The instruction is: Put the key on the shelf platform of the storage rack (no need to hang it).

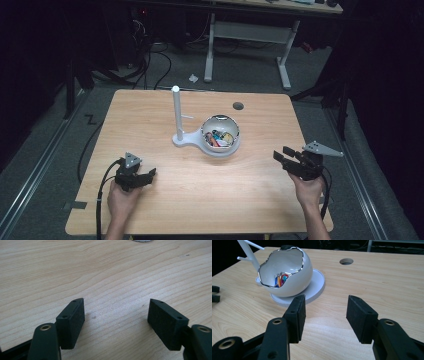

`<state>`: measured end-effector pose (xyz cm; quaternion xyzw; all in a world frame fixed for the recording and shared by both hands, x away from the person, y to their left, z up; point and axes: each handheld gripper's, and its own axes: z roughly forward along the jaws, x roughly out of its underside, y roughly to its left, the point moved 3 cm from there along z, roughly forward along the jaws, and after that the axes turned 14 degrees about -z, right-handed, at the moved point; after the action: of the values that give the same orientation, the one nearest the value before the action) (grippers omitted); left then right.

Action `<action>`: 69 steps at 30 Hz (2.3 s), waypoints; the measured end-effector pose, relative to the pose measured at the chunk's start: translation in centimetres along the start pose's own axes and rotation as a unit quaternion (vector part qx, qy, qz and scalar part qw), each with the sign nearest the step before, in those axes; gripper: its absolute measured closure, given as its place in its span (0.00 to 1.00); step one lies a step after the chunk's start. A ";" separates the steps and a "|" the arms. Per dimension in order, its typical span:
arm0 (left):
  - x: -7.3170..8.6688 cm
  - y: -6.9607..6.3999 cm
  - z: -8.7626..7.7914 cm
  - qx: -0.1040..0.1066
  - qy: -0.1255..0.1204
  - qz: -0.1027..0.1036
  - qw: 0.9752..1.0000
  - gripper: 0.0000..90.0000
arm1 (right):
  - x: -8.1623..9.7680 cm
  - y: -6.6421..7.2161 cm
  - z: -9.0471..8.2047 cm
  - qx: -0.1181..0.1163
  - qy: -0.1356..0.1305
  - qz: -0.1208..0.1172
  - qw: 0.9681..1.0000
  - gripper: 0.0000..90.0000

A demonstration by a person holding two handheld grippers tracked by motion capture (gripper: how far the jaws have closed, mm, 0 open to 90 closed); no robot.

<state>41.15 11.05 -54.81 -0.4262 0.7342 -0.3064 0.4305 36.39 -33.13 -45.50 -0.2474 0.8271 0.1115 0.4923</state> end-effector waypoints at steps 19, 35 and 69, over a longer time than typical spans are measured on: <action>0.0 0.0 0.0 0.000 0.000 0.001 1.000 0.34 | 2.8 1.3 2.2 0.004 0.027 -0.001 1.000 0.55; 0.0 0.0 0.0 0.000 0.000 0.001 1.000 0.34 | 4.9 1.5 4.0 0.021 0.053 -0.007 0.998 0.54; 0.0 0.0 0.0 0.000 -0.001 0.002 1.000 0.33 | 7.1 1.0 6.8 0.068 0.131 -0.035 0.988 0.49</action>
<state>41.16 11.07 -54.83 -0.4249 0.7346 -0.3054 0.4319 38.28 -31.49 -55.04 -0.2547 0.8810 0.0043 0.3987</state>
